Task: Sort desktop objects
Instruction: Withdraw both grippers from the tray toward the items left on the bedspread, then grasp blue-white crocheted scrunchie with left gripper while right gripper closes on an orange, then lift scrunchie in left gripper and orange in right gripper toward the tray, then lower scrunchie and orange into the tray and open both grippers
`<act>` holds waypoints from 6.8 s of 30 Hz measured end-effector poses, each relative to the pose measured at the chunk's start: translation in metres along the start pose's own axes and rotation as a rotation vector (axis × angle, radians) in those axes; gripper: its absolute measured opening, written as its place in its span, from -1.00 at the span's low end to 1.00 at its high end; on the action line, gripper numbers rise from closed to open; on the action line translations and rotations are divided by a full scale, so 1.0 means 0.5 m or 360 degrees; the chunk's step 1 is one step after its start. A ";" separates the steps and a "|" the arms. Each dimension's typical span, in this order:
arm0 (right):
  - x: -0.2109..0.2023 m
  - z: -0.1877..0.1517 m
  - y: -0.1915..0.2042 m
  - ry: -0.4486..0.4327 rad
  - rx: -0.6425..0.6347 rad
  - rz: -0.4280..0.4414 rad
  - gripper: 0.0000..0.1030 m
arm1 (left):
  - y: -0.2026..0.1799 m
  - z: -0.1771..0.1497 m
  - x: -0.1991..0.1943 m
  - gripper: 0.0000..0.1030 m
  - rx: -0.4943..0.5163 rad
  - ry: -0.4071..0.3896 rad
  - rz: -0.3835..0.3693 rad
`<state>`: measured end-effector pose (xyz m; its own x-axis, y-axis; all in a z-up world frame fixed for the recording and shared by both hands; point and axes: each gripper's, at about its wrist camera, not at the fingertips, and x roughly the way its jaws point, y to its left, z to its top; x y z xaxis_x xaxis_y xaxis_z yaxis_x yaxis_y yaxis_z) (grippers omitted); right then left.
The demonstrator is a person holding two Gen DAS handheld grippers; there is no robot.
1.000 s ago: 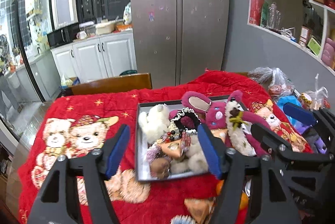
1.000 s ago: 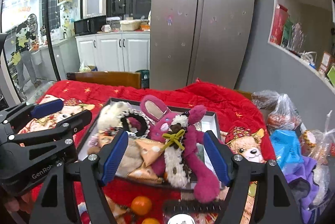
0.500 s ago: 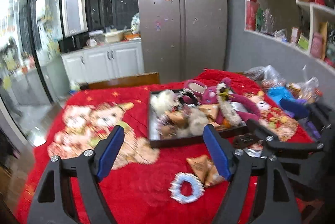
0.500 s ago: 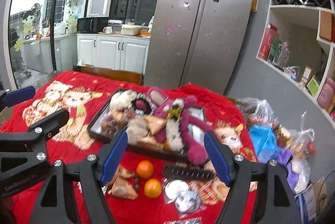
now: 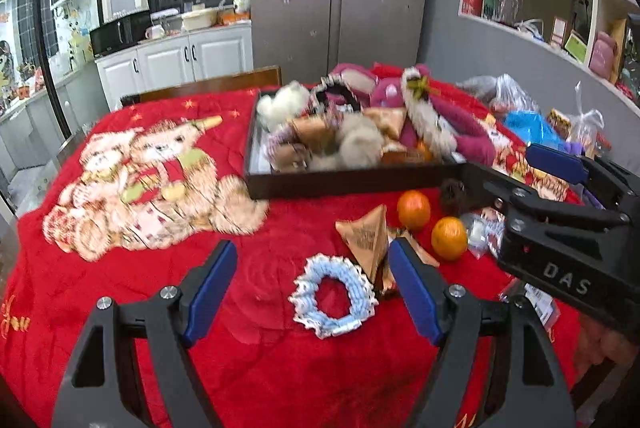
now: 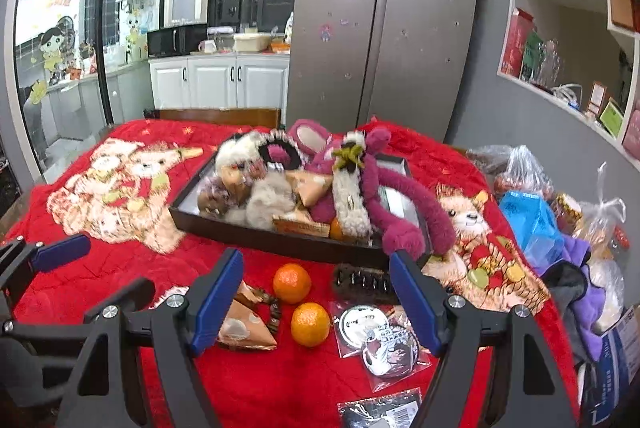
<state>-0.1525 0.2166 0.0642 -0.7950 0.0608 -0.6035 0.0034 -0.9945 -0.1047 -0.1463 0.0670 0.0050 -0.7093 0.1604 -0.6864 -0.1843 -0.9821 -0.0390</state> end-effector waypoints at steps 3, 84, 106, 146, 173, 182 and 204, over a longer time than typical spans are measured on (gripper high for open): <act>0.031 -0.016 -0.001 0.0033 0.0007 0.0004 0.51 | -0.004 -0.016 0.032 0.54 0.0006 0.0058 0.0002; 0.132 -0.098 0.020 0.0336 -0.0024 0.0126 -0.29 | -0.008 -0.057 0.078 -0.58 0.0058 0.0172 -0.0091; 0.063 -0.056 0.022 0.0175 0.0010 0.0142 -0.29 | 0.004 -0.029 0.046 -0.93 0.0007 0.0113 -0.0085; 0.085 -0.081 0.019 0.0250 0.0008 0.0171 -0.29 | 0.024 -0.079 0.120 -0.78 -0.0002 0.0248 0.0018; 0.012 -0.026 0.048 0.0093 -0.0018 0.0184 -0.29 | 0.031 0.022 -0.018 -0.78 -0.0061 0.0026 0.0030; -0.026 0.019 0.044 0.0019 0.0004 0.0143 -0.29 | 0.037 0.084 -0.075 -0.78 -0.0072 -0.0080 0.0049; -0.014 0.113 0.017 -0.0026 0.0024 0.0087 -0.29 | 0.016 0.190 -0.030 -0.78 -0.0032 -0.0101 0.0059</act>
<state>-0.1812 0.2031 0.1120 -0.8036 0.0050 -0.5951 0.0381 -0.9975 -0.0598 -0.2016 0.0663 0.0839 -0.7570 0.1294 -0.6404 -0.1440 -0.9891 -0.0297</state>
